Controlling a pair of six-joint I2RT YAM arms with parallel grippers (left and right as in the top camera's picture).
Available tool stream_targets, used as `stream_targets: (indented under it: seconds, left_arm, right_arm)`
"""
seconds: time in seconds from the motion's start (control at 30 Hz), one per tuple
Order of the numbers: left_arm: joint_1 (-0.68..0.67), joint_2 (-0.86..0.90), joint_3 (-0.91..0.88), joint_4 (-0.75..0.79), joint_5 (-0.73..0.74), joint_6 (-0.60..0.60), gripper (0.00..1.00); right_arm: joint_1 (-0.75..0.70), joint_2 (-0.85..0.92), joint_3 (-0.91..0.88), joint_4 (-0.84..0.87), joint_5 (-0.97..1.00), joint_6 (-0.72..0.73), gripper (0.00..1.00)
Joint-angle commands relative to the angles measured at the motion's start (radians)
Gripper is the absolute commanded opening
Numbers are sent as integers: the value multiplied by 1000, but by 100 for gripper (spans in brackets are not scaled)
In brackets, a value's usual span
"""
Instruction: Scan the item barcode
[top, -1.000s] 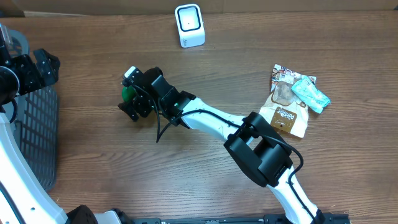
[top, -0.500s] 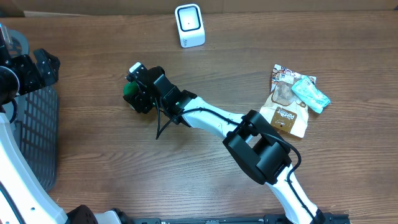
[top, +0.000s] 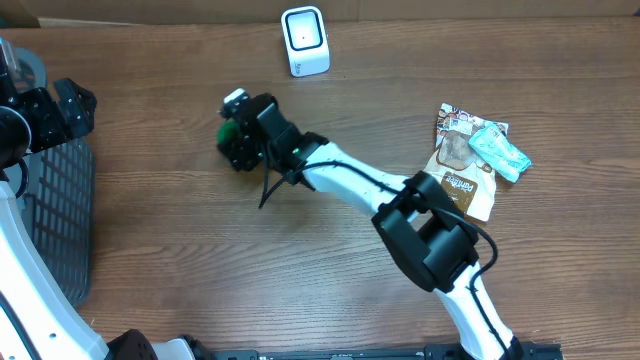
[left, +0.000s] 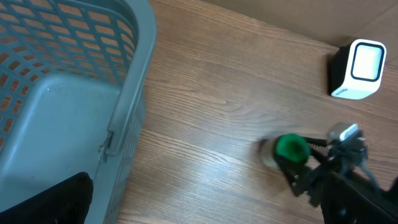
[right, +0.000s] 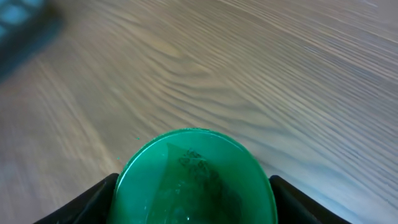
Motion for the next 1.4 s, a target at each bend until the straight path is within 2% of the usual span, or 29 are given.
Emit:
stream_targets:
  seconds: [0.0, 0.27, 0.43, 0.67, 0.83, 0.87, 0.9, 0.93, 1.0, 1.07, 1.23, 1.37]
  left_arm:
    - [-7, 1, 3, 3, 12, -13, 100]
    - [-7, 1, 3, 3, 12, -13, 100]
    - [-7, 1, 3, 3, 12, -13, 99]
    - [-7, 1, 3, 3, 12, -13, 100]
    - [-7, 1, 3, 3, 12, -13, 100]
    - [-7, 1, 3, 3, 12, -13, 99]
    - [-7, 1, 3, 3, 12, -13, 100]
    - [-7, 1, 3, 3, 12, -13, 99]
    - [-7, 1, 3, 3, 12, -13, 100]
    - [-7, 1, 3, 3, 12, -13, 99]
    - [-7, 1, 3, 3, 12, -13, 100]
    - [-7, 1, 3, 3, 12, -13, 100]
  right_arm:
    - [-49, -48, -12, -83, 124, 6, 72]
    - [-106, -113, -12, -391, 148, 9, 73]
    - [-134, -113, -12, -597, 148, 169, 75]
    - [-179, -114, 8, -679, 41, 375, 78]
    - [-197, -114, 31, -701, -26, 597, 74]
    - [-197, -114, 31, -697, -24, 629, 71]
    - [-197, -114, 31, -692, -24, 660, 61]
    - [-196, -114, 31, -692, -25, 688, 56]
    - [-185, -114, 31, -688, -28, 740, 55]
    - [-171, -114, 31, -684, -31, 740, 56]
    - [-150, -119, 31, -706, 11, 730, 70]
    - [-156, -140, 67, -778, 48, 674, 76]
